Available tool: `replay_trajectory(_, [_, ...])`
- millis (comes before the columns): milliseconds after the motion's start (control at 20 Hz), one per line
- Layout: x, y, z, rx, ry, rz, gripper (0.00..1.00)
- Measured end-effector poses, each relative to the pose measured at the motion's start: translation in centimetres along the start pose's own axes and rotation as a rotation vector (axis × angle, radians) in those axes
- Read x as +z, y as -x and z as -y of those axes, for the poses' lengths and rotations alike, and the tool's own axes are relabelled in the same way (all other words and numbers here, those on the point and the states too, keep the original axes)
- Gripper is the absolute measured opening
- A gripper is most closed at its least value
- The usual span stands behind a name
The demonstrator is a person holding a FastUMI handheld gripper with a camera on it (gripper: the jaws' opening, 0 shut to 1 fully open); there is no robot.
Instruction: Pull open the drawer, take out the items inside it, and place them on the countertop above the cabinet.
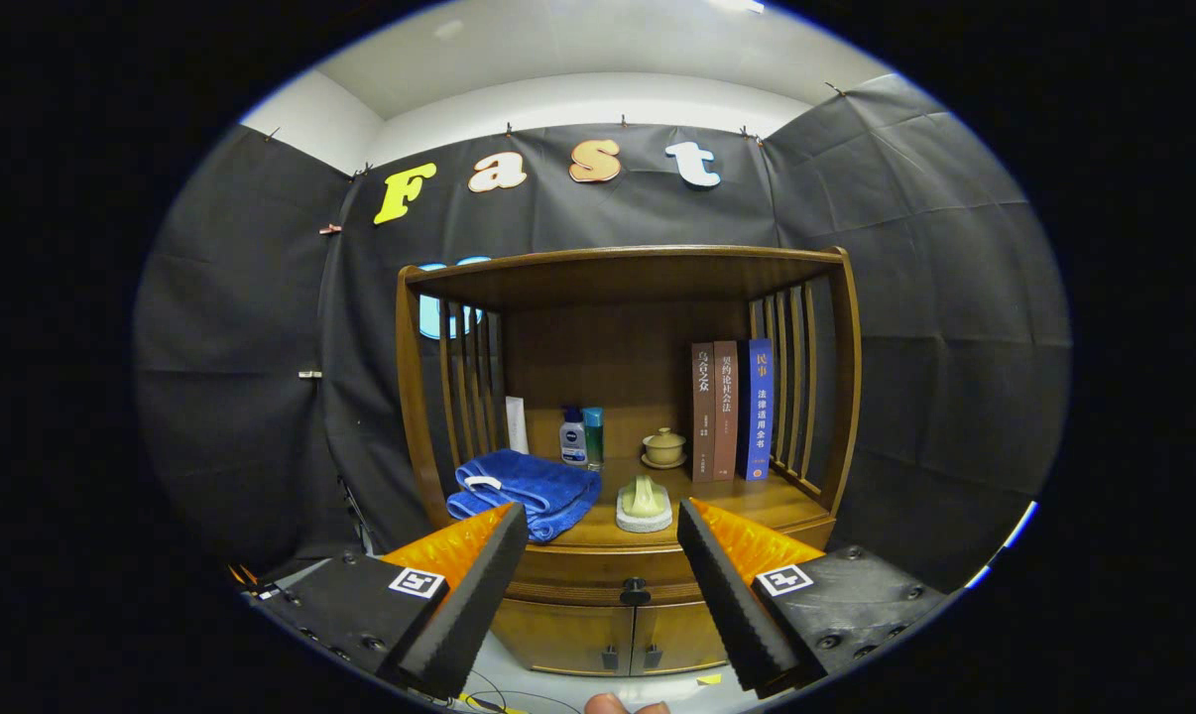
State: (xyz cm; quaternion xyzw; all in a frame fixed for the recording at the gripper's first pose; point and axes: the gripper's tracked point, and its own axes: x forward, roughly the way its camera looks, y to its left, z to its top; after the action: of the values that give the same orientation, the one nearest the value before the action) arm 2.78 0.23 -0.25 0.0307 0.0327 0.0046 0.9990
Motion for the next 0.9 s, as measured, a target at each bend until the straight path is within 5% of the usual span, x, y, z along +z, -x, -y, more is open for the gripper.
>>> replay_trajectory(900, [0.05,-0.14,-0.33,0.011,0.012,-0.002,0.98])
